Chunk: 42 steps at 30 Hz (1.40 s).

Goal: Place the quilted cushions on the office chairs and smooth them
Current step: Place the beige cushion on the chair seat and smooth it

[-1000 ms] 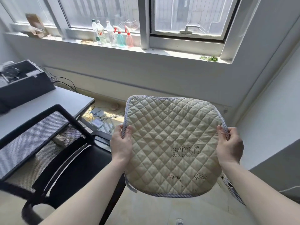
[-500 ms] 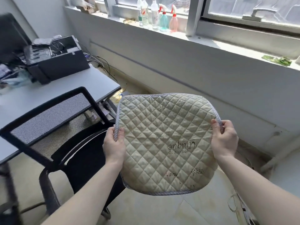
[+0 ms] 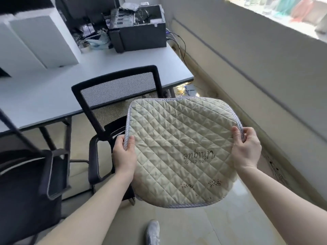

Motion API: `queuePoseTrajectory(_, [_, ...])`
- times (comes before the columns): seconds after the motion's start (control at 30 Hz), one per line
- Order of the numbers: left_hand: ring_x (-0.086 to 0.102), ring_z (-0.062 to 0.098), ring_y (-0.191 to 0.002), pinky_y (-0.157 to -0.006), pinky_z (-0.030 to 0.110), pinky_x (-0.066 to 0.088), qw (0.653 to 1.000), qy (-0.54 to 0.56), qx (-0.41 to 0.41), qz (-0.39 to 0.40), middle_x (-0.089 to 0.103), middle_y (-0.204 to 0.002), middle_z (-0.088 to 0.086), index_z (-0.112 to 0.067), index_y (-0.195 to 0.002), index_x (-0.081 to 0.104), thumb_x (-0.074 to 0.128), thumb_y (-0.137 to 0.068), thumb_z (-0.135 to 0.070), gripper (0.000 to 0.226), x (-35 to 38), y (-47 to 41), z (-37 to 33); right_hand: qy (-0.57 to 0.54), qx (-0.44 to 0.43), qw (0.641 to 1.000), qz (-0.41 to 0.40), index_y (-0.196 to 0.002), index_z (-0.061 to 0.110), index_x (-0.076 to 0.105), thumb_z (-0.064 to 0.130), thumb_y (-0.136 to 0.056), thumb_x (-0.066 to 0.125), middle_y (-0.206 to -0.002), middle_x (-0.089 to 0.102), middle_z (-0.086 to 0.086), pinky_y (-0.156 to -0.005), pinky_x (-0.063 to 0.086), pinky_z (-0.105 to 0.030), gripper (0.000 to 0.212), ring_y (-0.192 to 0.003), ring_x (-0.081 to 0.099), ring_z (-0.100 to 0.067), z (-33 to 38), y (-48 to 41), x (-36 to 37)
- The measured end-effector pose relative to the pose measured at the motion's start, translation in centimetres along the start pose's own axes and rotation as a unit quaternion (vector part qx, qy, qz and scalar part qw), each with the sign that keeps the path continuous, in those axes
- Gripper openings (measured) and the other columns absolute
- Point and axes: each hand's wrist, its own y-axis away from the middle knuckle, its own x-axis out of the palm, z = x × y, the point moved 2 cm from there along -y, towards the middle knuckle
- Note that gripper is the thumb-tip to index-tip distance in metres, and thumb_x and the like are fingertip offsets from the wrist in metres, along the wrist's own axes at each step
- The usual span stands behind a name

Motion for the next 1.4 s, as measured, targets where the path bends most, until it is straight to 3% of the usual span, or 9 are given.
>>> queuePoseTrajectory(0.2, [0.051,0.008,-0.063,-0.054,0.025,0.035,0.995,-0.041,-0.045,-0.081,0.057,-0.071,-0.009,-0.020,-0.090,0.058,0.054,-0.096,-0.040,0.021,-3.1,-2.8,6.0,-0.012,-0.028,0.996,0.083,-0.087,0.019,0.053,0.051,-0.093,0.056,-0.070,0.053,0.008,-0.065,0.035,-0.033,0.032,-0.071,0.051,-0.022,1.3,0.7,9.3])
queuePoseTrajectory(0.33, [0.054,0.019,-0.071,-0.063,0.031,0.039,0.993,-0.028,-0.069,-0.094,0.060,-0.076,-0.003,-0.013,-0.093,0.059,0.055,-0.097,-0.033,0.021,-3.7,-5.0,10.6,-0.008,-0.033,0.991,0.129,-0.089,0.017,0.053,0.050,-0.094,0.055,-0.080,0.058,0.000,-0.067,0.038,-0.034,0.034,-0.074,0.052,-0.023,0.7,1.5,15.1])
queuePoseTrajectory(0.53, [0.058,0.021,-0.076,-0.068,0.031,0.043,0.987,-0.049,-0.094,-0.125,0.066,-0.083,-0.001,-0.015,-0.093,0.060,0.057,-0.095,-0.033,0.018,-3.4,-8.3,16.9,0.018,-0.034,0.986,0.161,-0.089,0.013,0.054,0.047,-0.095,0.055,-0.070,0.048,0.013,-0.065,0.031,-0.031,0.035,-0.070,0.047,-0.019,-0.9,2.4,22.6])
queuePoseTrajectory(0.77, [0.050,0.009,-0.061,-0.057,0.032,0.039,0.985,-0.073,-0.109,-0.116,0.054,-0.064,-0.009,-0.020,-0.084,0.054,0.053,-0.096,-0.036,0.020,-1.0,-10.8,24.4,0.061,-0.035,0.983,0.171,-0.087,0.017,0.048,0.057,-0.094,0.047,-0.070,0.051,0.003,-0.065,0.038,-0.038,0.040,-0.074,0.051,-0.029,-5.4,3.5,29.8])
queuePoseTrajectory(1.03, [0.052,0.016,-0.066,-0.063,0.034,0.041,0.982,-0.103,-0.130,-0.090,0.056,-0.069,-0.006,-0.018,-0.086,0.053,0.051,-0.098,-0.037,0.023,2.0,-13.1,31.4,0.071,-0.037,0.983,0.167,-0.081,0.022,0.044,0.053,-0.096,0.047,-0.067,0.050,0.010,-0.052,0.028,-0.032,0.035,-0.060,0.044,-0.004,-11.4,5.0,36.5])
queuePoseTrajectory(1.23, [0.050,0.011,-0.063,-0.056,0.027,0.038,0.983,-0.104,-0.137,-0.059,0.055,-0.069,-0.006,-0.017,-0.084,0.050,0.050,-0.098,-0.035,0.023,3.5,-13.6,35.6,0.149,0.017,0.973,0.176,-0.086,0.023,0.044,0.060,-0.095,0.042,-0.065,0.050,0.012,-0.061,0.034,-0.035,0.038,-0.066,0.047,-0.028,-16.2,5.7,38.3])
queuePoseTrajectory(1.4, [0.054,0.029,-0.072,-0.063,0.036,0.043,0.977,-0.124,-0.169,-0.030,0.057,-0.074,0.001,-0.016,-0.089,0.050,0.049,-0.098,-0.036,0.022,4.3,-13.2,38.8,0.210,0.035,0.960,0.179,-0.089,0.026,0.041,0.064,-0.093,0.038,-0.067,0.051,0.005,-0.064,0.038,-0.037,0.038,-0.069,0.049,-0.029,-18.8,5.7,39.1])
